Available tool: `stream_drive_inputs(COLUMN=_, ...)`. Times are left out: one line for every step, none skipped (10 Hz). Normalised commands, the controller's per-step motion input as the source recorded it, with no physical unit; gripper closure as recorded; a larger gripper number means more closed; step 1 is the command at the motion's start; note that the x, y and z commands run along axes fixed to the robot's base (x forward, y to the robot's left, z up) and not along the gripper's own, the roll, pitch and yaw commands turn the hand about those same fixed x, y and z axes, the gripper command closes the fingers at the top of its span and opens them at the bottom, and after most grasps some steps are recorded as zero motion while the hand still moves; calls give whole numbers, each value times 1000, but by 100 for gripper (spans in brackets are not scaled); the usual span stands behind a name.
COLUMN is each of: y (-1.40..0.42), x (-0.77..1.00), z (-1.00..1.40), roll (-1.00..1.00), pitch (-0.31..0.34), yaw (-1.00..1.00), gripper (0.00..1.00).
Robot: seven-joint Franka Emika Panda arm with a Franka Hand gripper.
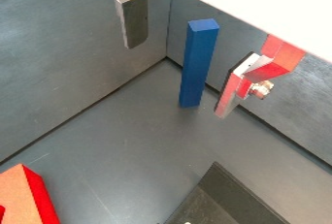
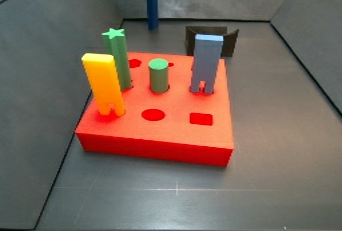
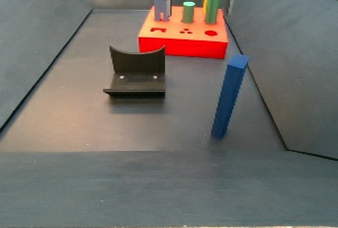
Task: Pick up the rectangle object. Move up. Move to above the board. Insert the rectangle object.
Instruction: Pick up the rectangle object.
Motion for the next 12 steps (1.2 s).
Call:
stream_drive_inputs(y=9, x=0, z=0, roll=9, pitch=0, yaw=0, gripper=0)
stream_drive_inputs(y=263, x=14, z=0, roll=13, pitch=0, yaw=214, gripper=0)
stream_drive_inputs(y=354, x=20, z=0, roll=34, pitch=0, yaw=406, gripper=0)
stream_drive_inputs(y=440, x=77, z=0, roll=19, pitch=0, yaw=474, gripper=0)
stream_drive_inputs(y=546, x=0, z=-23, roll=0, pitch=0, yaw=511, gripper=0)
stream_drive_inputs(y=577, x=-100, z=-106, roll=0, pitch=-57, yaw=591, gripper=0)
stream_drive_inputs(y=534, x=-220, z=-137, roll=0, pitch=-106, yaw=671, gripper=0)
stream_drive_inputs(y=454, x=-197, z=-143, roll=19, pitch=-107, yaw=720, gripper=0)
stream_drive_inputs(y=411, x=-194, z=-169, roll=41, pitch=-110, yaw=740, gripper=0)
stream_drive_inputs(y=369, x=-177, z=-169, roll=47, pitch=-114, yaw=769, gripper=0)
stream_drive_inputs(y=269, x=-134, z=-109, roll=16, pitch=-124, yaw=809, gripper=0)
stream_drive_inputs(y=246, x=-146, z=-106, roll=10, pitch=-100, yaw=829, gripper=0)
